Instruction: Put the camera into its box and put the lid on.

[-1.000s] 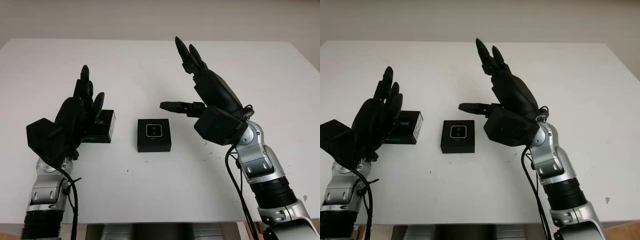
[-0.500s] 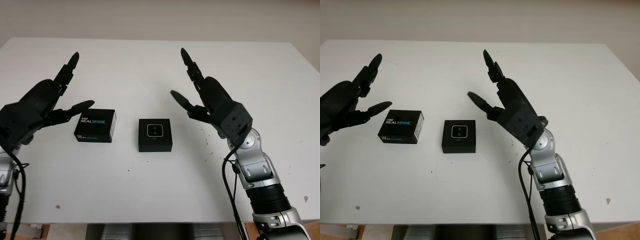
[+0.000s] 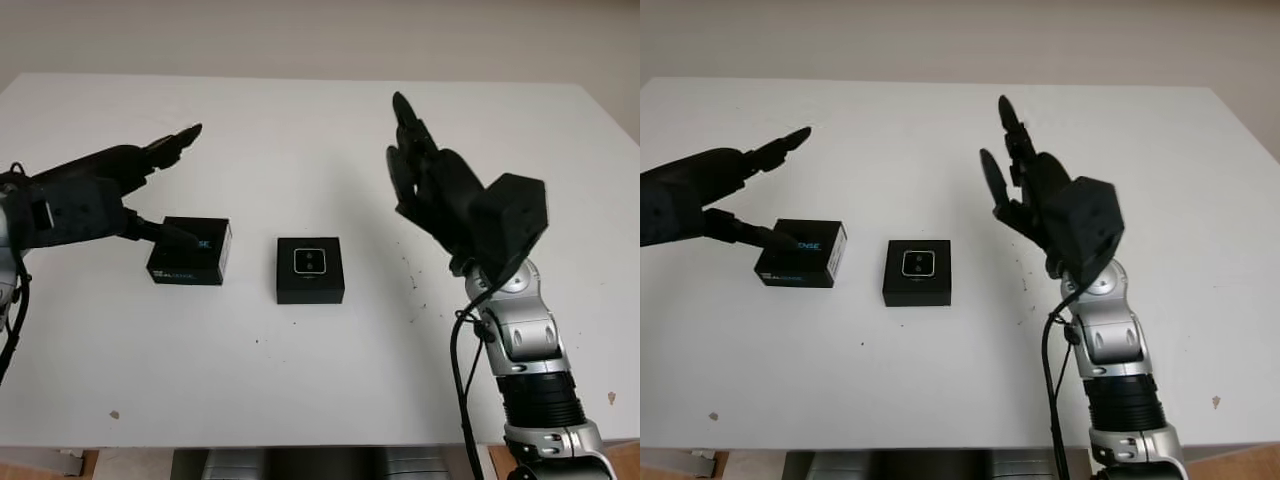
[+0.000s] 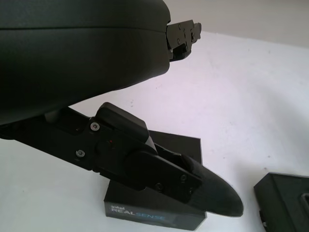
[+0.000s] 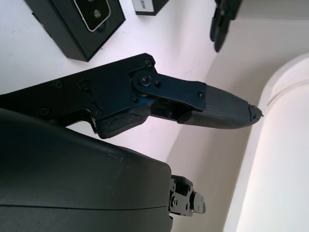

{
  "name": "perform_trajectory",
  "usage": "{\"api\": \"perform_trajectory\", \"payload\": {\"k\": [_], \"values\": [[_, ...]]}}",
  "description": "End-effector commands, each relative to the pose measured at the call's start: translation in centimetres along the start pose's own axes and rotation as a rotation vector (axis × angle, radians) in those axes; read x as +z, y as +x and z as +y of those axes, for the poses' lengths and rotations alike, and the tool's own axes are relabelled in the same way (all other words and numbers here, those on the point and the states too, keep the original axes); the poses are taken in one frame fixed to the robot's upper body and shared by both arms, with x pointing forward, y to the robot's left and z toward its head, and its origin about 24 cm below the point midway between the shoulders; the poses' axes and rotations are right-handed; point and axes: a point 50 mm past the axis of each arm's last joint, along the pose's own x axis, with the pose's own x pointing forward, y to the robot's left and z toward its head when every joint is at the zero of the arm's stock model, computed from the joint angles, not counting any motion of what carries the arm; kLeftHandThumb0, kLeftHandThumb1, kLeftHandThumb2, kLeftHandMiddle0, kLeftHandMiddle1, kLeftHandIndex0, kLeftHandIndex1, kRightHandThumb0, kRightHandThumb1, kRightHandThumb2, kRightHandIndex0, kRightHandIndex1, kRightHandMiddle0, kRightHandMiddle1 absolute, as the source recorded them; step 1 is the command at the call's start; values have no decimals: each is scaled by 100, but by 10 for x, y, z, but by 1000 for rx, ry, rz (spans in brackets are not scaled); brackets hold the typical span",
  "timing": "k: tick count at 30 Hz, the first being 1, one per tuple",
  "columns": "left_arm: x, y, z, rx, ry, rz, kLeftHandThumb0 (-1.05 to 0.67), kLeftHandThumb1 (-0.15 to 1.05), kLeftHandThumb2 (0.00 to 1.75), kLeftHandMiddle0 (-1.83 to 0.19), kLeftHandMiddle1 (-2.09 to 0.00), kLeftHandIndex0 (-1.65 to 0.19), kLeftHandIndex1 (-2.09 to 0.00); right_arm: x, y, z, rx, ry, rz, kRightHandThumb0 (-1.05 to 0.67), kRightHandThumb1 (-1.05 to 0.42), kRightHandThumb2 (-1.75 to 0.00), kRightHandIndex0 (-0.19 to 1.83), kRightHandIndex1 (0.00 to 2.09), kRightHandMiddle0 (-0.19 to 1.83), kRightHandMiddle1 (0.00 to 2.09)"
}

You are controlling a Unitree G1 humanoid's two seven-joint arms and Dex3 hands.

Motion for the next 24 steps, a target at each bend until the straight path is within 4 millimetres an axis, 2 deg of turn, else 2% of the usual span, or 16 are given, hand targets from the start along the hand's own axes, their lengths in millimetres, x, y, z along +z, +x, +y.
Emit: {"api": "perform_trajectory", "payload": {"k": [1, 9, 17, 24], "values": [[1, 4, 3, -8, 41, 11, -95, 95, 5, 19, 0, 19, 0, 5, -3, -5, -26, 0, -31, -80, -105, -71, -19, 0, -19, 0], [-1, 21, -13, -79, 101, 10, -98, 95, 5, 19, 0, 19, 0, 9, -9, -14, -57, 22, -57, -74, -105, -71, -19, 0, -19, 0], [0, 23, -21, -156, 200, 36, -93, 92, 5, 19, 0, 19, 0, 8, -11, -18, -80, 22, -64, -74, -105, -73, -19, 0, -19, 0], [0, 26, -30, -187, 183, 46, -90, 88, 5, 19, -1, 19, 0, 7, -11, -17, -80, 18, -58, -73, -105, -72, -19, 0, -19, 0]]}}
